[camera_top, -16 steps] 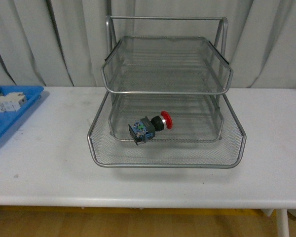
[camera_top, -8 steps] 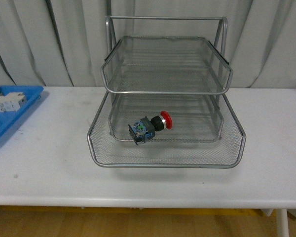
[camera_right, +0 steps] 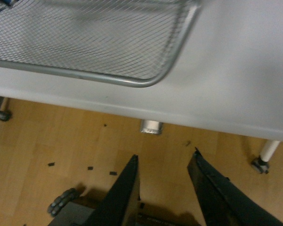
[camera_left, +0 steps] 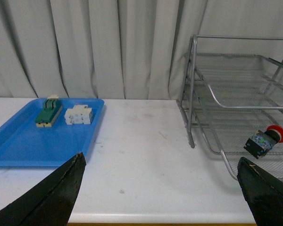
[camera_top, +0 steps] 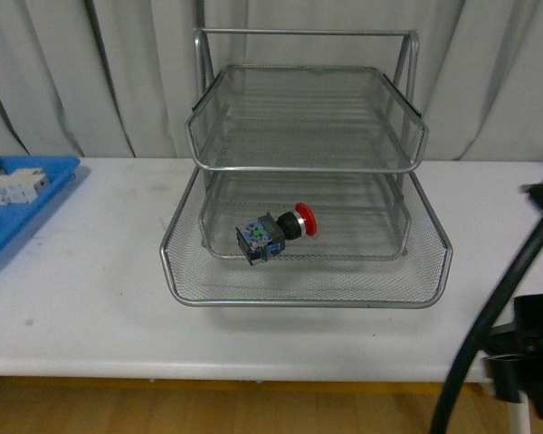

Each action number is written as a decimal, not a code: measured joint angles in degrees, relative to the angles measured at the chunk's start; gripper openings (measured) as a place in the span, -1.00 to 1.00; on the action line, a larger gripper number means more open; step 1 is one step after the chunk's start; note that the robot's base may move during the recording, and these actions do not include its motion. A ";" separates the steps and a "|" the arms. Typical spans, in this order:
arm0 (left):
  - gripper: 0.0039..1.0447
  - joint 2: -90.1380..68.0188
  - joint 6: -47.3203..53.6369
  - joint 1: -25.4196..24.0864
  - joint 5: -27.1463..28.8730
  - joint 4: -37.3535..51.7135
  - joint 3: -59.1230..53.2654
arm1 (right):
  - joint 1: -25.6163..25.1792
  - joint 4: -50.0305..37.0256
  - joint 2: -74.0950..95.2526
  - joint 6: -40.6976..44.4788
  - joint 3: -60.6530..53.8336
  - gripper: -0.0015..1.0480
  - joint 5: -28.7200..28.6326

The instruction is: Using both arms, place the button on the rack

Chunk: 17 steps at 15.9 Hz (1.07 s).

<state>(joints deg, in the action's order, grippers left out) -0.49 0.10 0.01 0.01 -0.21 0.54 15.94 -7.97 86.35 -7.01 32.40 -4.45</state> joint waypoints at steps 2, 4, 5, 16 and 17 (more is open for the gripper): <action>0.88 0.00 0.00 0.00 0.00 0.00 0.00 | 4.15 -1.36 6.03 -3.85 3.04 -0.68 1.33; 0.88 0.00 -0.02 0.00 0.00 0.00 0.00 | 8.24 -1.75 12.52 -7.80 7.45 -0.96 3.08; 0.88 0.00 -0.02 0.00 0.00 0.00 0.00 | 9.66 -1.68 15.06 -9.11 9.35 -0.96 3.61; 0.88 0.00 -0.02 0.00 0.00 -0.02 0.00 | 13.49 2.93 41.55 -7.78 45.42 -0.97 16.39; 0.88 0.00 -0.02 0.00 0.00 0.02 0.00 | 12.74 3.02 43.85 -6.82 49.33 -0.97 17.33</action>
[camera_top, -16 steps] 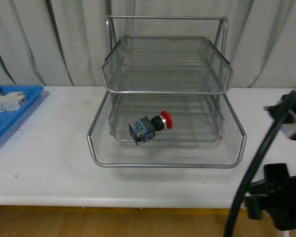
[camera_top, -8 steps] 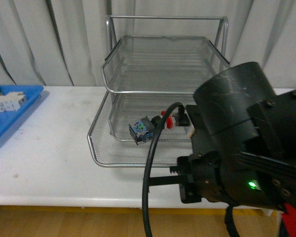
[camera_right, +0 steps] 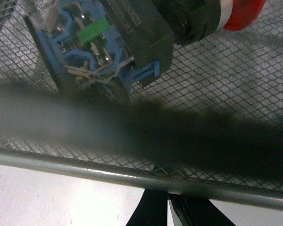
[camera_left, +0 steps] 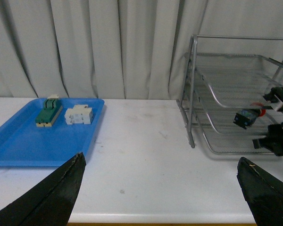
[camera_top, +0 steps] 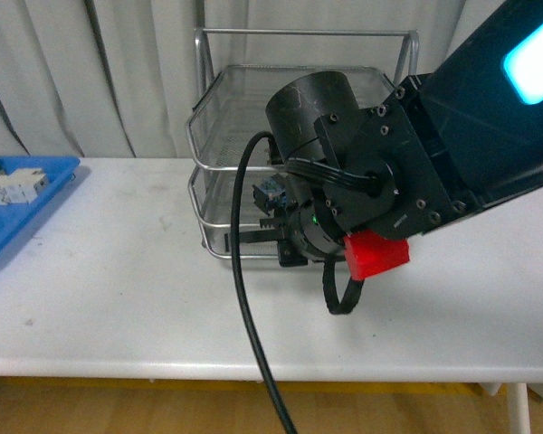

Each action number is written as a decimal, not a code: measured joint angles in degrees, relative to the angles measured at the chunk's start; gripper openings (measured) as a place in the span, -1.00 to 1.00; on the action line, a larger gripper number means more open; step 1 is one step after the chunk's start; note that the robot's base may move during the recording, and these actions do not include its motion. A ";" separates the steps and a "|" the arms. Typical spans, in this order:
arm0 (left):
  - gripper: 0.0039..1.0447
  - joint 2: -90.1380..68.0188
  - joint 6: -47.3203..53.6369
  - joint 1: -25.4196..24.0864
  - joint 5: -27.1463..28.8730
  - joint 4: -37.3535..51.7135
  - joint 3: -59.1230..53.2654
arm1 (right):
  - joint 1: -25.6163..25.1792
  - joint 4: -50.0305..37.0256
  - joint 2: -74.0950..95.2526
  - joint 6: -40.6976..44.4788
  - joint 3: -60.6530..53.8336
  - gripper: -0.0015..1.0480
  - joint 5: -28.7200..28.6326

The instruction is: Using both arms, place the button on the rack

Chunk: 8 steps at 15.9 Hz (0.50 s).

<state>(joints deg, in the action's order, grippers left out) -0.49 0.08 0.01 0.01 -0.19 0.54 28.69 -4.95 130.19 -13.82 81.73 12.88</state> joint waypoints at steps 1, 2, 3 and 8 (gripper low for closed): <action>0.88 0.00 0.00 0.00 0.00 -0.04 0.00 | -0.66 -0.77 1.86 1.18 3.13 -0.97 0.70; 0.88 0.00 0.00 0.00 0.00 -0.02 0.00 | -1.07 -0.48 2.71 1.70 4.90 -0.97 0.26; 0.88 0.00 0.00 0.00 0.00 -0.02 0.00 | -1.07 -1.75 2.73 1.90 4.26 -0.97 0.15; 0.88 0.00 0.00 0.00 0.00 -0.02 0.00 | -1.64 -19.67 -20.72 0.90 -25.11 -0.97 -2.08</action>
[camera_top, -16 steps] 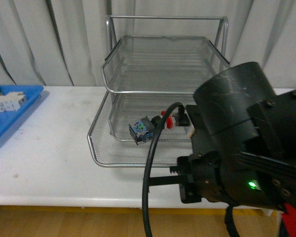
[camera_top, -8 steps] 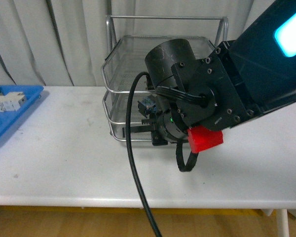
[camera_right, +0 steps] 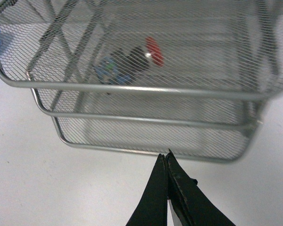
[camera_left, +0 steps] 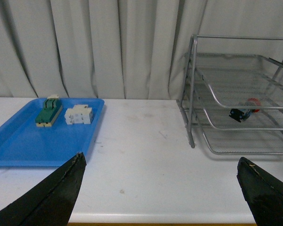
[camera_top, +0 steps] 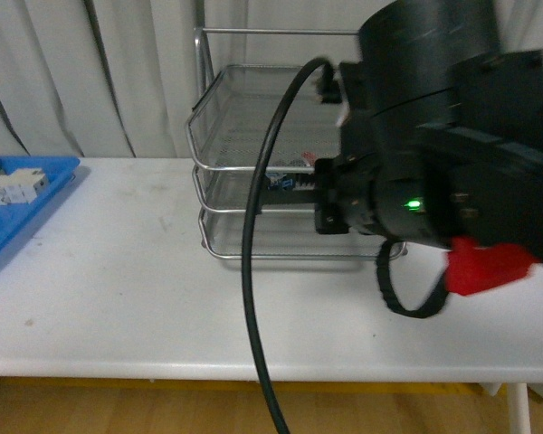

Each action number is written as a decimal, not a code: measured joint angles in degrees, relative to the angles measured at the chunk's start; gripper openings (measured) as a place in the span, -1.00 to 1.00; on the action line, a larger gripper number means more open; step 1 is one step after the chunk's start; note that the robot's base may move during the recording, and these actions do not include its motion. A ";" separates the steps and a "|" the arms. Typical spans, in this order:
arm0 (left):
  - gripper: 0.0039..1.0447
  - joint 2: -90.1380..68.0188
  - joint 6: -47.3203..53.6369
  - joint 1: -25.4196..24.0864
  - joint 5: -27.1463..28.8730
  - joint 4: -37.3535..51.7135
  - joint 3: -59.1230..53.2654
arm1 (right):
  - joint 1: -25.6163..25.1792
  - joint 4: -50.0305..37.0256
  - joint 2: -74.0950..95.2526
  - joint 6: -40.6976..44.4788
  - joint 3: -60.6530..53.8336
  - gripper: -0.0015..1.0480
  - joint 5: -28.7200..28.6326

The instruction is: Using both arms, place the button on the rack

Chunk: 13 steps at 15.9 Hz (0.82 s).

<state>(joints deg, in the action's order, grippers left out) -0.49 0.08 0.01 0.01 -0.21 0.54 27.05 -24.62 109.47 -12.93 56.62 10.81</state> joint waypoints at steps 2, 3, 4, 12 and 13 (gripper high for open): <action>0.88 0.00 0.00 0.00 0.00 0.00 0.00 | -2.82 -2.62 -12.96 -0.13 -14.32 -0.96 0.72; 0.88 0.00 0.00 0.00 0.04 0.00 0.00 | -3.85 -2.64 -17.16 -0.15 -19.41 -0.78 1.03; 0.88 0.00 0.00 0.00 -0.02 0.02 0.00 | -3.87 -16.13 -16.35 1.81 -23.58 -0.82 5.60; 0.88 0.00 0.00 -0.04 0.02 -0.04 0.00 | -16.15 -36.92 -38.27 12.57 -48.24 -0.97 0.00; 0.88 0.00 0.00 -0.04 0.00 -0.04 0.00 | -17.29 -35.54 -41.59 12.57 -49.33 -0.97 -0.76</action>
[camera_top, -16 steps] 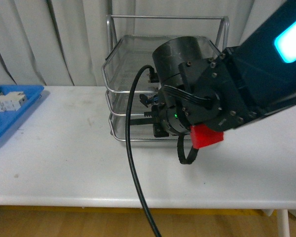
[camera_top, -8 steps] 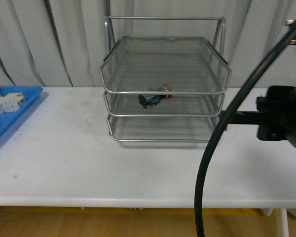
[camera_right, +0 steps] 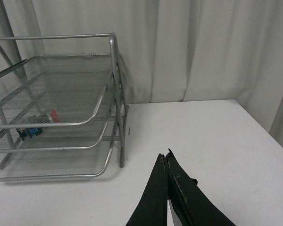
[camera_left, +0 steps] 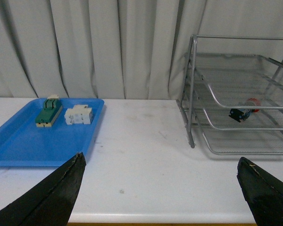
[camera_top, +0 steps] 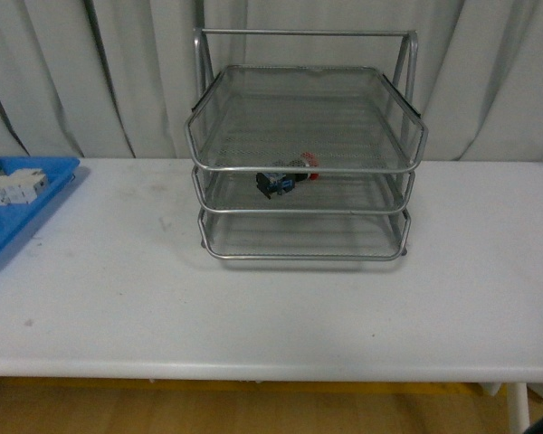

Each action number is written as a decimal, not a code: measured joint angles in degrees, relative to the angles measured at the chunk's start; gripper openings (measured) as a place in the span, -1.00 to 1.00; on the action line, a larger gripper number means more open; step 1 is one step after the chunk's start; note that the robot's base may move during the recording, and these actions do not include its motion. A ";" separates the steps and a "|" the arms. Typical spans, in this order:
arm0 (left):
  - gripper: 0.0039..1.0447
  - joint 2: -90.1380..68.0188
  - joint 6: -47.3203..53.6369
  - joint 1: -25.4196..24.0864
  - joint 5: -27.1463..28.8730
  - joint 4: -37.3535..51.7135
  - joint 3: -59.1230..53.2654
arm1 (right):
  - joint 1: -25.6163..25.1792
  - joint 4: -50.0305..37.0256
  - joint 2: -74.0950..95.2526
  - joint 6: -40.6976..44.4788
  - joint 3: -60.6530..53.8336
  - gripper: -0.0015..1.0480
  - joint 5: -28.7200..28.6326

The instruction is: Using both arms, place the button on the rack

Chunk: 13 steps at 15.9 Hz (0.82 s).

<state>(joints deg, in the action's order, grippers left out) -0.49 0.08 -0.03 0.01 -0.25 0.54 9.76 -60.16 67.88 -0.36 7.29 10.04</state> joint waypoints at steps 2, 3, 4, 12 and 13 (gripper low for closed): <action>0.88 0.00 0.00 0.00 0.00 0.00 0.00 | -1.99 4.11 -5.75 0.00 -2.32 -0.97 -1.86; 0.88 0.00 0.00 0.00 0.00 0.00 0.00 | -2.54 5.77 -8.07 0.00 -3.15 -0.97 -2.58; 0.88 0.00 0.00 0.00 0.00 0.00 0.00 | -2.86 7.28 -10.08 0.00 -3.67 -0.97 -3.08; 0.88 0.00 0.00 0.00 0.00 -0.02 0.00 | -10.14 19.52 -25.49 0.13 -6.29 -0.97 -9.46; 0.88 0.00 0.00 0.00 0.00 0.00 0.00 | -10.10 20.61 -26.91 0.13 -6.45 -0.97 -9.66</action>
<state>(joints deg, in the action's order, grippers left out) -0.49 0.08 -0.03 0.01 -0.25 0.54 -0.34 -39.55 40.97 -0.23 0.84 0.38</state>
